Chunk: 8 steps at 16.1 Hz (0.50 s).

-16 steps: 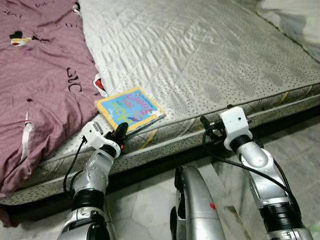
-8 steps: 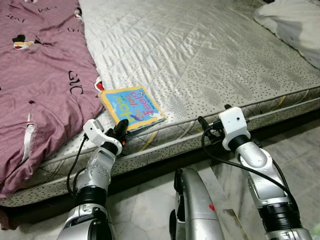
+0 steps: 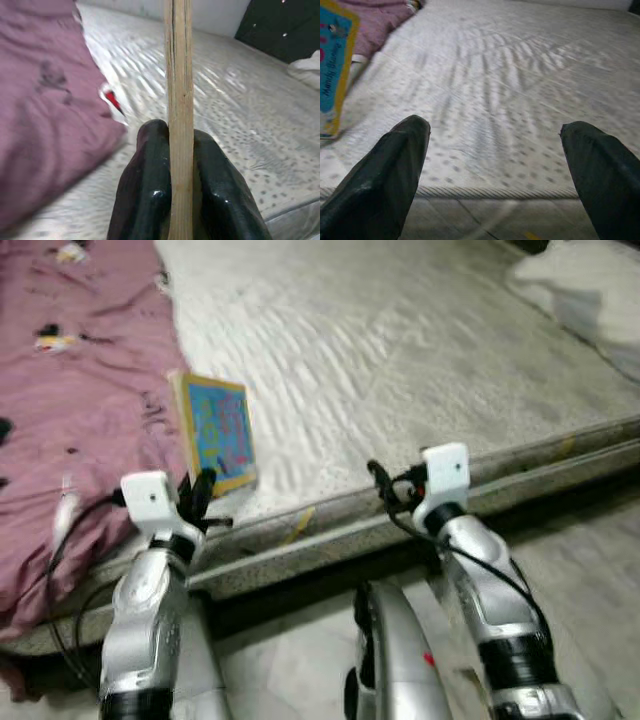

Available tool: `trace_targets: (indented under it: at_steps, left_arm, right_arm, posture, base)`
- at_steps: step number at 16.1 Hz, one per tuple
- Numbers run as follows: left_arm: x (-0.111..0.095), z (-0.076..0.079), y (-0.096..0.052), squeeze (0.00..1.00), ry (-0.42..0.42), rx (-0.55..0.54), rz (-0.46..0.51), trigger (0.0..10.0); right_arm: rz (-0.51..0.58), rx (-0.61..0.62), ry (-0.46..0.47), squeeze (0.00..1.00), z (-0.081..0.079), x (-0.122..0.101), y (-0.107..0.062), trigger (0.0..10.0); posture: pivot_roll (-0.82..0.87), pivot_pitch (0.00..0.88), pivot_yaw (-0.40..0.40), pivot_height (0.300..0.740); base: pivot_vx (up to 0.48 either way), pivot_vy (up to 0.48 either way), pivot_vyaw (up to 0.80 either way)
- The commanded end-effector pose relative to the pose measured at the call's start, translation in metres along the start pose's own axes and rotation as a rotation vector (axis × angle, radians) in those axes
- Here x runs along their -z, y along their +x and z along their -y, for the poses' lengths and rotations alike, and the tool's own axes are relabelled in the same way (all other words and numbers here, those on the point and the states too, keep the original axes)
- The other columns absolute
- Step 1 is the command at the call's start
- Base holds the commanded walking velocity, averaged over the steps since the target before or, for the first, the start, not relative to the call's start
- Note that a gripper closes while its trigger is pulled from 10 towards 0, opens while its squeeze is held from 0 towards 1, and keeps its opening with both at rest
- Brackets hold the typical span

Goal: Clean up the room

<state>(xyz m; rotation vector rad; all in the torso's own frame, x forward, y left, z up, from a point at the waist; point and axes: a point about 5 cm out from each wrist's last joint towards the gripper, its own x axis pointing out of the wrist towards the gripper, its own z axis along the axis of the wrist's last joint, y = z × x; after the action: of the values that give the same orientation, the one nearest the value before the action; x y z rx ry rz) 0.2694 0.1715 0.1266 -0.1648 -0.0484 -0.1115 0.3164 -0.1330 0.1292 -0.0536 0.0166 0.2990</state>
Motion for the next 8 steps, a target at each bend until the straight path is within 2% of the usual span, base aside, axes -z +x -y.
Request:
trace_targets:
  at_steps: [1,3,5,6,8]
  left_arm:
    - [-0.018,0.009,-0.003,0.00,0.071,0.013,0.067,0.0]
    - [-0.029,0.016,-0.009,0.00,0.134,-0.023,0.099,0.0]
    - [-0.027,0.018,-0.009,0.00,0.152,-0.044,0.074,0.0]
    - [-0.024,0.017,-0.006,0.00,0.153,-0.071,0.045,0.0]
    - [-0.027,0.013,0.007,0.00,0.152,-0.104,0.047,0.0]
  right_arm:
    - [0.014,-0.017,0.017,0.00,-0.006,-0.003,0.006,10.0]
    - [0.033,-0.016,0.058,0.00,-0.011,-0.008,0.014,10.0]
    - [0.057,-0.014,0.086,0.00,-0.012,-0.014,0.022,10.0]
    - [0.072,-0.016,0.100,0.00,-0.012,-0.016,0.027,10.0]
    - [0.099,-0.001,0.135,0.00,-0.014,-0.022,0.037,10.0]
  posture:
    - [0.05,0.019,-0.048,0.497]
    - [0.07,0.000,-0.050,0.497]
    - [0.08,0.000,-0.047,0.497]
    - [0.08,0.000,-0.043,0.497]
    - [0.08,0.000,-0.031,0.517]
  base:
    - [0.000,0.000,0.00]
    - [0.000,0.000,0.00]
    - [0.000,0.000,0.00]
    - [0.000,0.000,0.00]
    - [0.000,0.000,0.00]
